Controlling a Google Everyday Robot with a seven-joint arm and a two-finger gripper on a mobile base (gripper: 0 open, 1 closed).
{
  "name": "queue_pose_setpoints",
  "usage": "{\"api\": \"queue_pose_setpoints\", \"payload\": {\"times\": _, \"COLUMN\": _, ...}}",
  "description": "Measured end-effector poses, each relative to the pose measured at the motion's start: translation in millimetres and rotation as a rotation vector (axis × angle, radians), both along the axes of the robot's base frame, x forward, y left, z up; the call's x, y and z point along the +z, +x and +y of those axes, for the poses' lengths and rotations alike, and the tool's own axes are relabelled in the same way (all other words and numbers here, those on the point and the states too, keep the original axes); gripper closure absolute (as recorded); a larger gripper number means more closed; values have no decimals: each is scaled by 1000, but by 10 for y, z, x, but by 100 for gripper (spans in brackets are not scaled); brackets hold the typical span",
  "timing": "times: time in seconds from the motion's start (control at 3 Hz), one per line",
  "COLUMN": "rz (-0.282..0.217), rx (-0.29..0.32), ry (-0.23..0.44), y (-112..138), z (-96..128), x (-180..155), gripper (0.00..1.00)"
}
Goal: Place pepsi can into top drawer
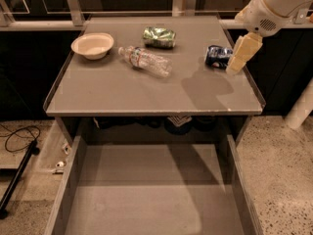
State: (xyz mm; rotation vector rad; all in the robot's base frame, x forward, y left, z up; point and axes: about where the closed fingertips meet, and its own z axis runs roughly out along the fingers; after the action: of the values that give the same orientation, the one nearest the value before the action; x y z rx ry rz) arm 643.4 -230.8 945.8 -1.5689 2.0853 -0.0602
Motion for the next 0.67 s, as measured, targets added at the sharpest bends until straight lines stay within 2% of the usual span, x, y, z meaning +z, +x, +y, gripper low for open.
{"api": "queue_pose_setpoints", "payload": {"times": 0.67, "rz": 49, "rx": -27, "ry": 215, "y": 379, "z": -145, "x": -354, "gripper": 0}}
